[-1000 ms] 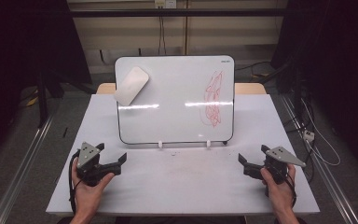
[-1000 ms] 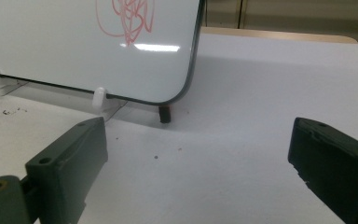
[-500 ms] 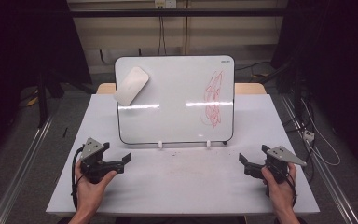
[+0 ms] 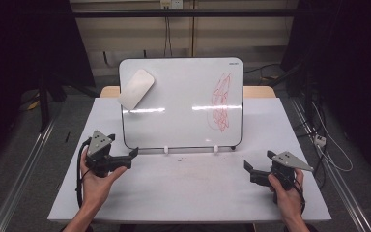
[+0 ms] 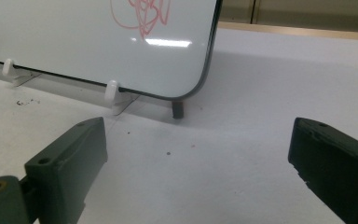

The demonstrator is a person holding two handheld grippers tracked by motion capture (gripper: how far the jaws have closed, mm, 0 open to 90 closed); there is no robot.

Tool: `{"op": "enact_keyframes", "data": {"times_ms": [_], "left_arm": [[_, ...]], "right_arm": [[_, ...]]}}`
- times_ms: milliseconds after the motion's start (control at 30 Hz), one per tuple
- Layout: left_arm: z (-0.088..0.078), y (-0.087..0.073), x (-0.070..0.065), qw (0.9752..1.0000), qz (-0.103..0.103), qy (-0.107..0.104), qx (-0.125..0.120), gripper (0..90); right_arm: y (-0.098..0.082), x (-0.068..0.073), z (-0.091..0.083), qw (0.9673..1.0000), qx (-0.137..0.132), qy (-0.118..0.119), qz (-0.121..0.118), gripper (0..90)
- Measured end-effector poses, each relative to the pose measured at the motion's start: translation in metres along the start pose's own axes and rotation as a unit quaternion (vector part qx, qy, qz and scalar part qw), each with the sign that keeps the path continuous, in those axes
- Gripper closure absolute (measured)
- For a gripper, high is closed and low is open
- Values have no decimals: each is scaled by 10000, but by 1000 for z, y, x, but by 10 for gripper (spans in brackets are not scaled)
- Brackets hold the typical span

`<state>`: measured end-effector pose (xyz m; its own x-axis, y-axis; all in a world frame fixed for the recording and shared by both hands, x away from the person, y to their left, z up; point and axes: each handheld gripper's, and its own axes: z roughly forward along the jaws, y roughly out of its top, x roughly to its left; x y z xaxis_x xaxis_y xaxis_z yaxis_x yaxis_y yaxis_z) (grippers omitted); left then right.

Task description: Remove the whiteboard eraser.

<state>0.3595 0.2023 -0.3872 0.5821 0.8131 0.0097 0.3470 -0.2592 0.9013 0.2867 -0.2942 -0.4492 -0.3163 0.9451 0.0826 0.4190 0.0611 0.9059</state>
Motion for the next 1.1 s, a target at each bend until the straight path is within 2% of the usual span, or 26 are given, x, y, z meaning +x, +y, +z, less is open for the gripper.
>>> {"op": "enact_keyframes", "data": {"times_ms": [67,100,133,300,333,367,400,433,467,600,733,900,1000,1100], "left_arm": [[0,2,1,10000,-2,18,-9,77],[1,7,2,10000,17,36,-31,92],[1,14,3,9999,127,84,-47,101],[7,32,6,9998,184,66,-37,89],[8,40,6,9994,307,116,-95,89],[8,40,6,9994,307,116,-95,89],[9,50,7,9990,403,135,-157,88],[9,50,7,9990,403,135,-157,88],[11,57,8,9981,578,178,-148,88],[15,66,10,9977,624,222,-133,78],[26,77,13,9959,833,347,-64,81],[34,90,17,9945,940,444,-100,87],[37,95,18,9946,925,463,-89,88],[44,105,20,9926,1078,557,-75,95]], "right_arm": [[0,0,0,10000,6,5,-5,46],[0,0,0,10000,10,5,2,45],[0,0,0,10000,9,6,-4,45],[-1,-1,-1,10000,6,-21,16,45],[-1,-2,-1,10000,13,-44,18,45],[-1,-2,-1,10000,13,-44,18,45],[-1,-3,-2,10000,32,-40,45,45],[-1,-3,-2,10000,25,-50,56,45],[-1,-4,-2,10000,12,-55,44,45],[-1,-5,-3,10000,13,-71,51,45],[-1,-4,-3,10000,16,-51,64,45],[-1,-3,-1,10000,40,-37,45,45],[-1,-3,1,10000,51,-30,32,43],[-1,-3,1,10000,60,-27,24,43]]}}
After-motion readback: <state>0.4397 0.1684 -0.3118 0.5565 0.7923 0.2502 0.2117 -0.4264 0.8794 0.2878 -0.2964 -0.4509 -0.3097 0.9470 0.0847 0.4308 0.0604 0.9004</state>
